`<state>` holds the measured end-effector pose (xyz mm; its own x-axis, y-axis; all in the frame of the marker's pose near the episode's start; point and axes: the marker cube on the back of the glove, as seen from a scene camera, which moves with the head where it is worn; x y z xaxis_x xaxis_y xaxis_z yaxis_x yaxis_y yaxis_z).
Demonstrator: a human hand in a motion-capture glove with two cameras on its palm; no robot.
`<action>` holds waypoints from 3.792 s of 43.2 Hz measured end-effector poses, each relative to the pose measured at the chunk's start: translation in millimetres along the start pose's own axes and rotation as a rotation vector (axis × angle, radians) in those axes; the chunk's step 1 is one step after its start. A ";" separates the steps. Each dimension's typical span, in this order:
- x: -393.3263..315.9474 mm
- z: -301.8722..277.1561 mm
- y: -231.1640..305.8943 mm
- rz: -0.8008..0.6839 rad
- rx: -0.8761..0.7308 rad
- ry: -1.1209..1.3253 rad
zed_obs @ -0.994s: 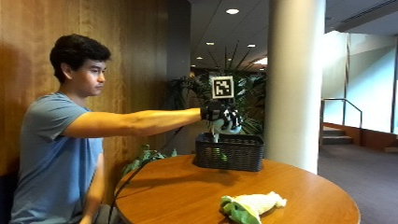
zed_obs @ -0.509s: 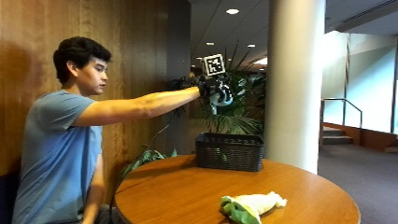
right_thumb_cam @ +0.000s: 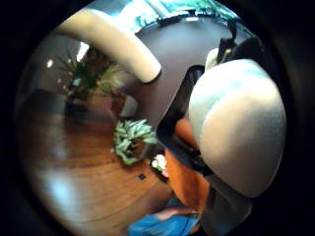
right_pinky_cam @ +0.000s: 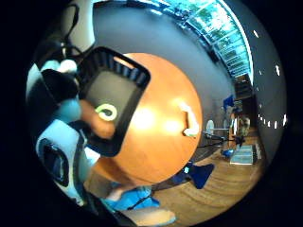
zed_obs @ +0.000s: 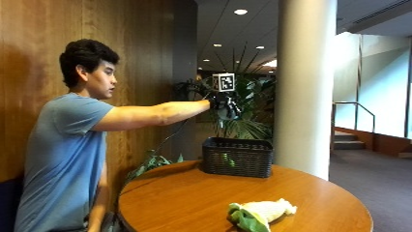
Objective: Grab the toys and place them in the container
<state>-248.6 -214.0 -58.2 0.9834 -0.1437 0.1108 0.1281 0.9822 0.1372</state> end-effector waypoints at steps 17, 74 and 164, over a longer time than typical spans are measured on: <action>11.0 22.0 4.7 0.006 -0.077 0.113; 453.9 127.4 118.3 0.605 -0.314 0.222; 199.8 -90.0 103.9 0.395 0.146 0.001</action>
<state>-27.3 -129.7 -110.3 0.9534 0.2405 0.1820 -0.2782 0.9344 0.2226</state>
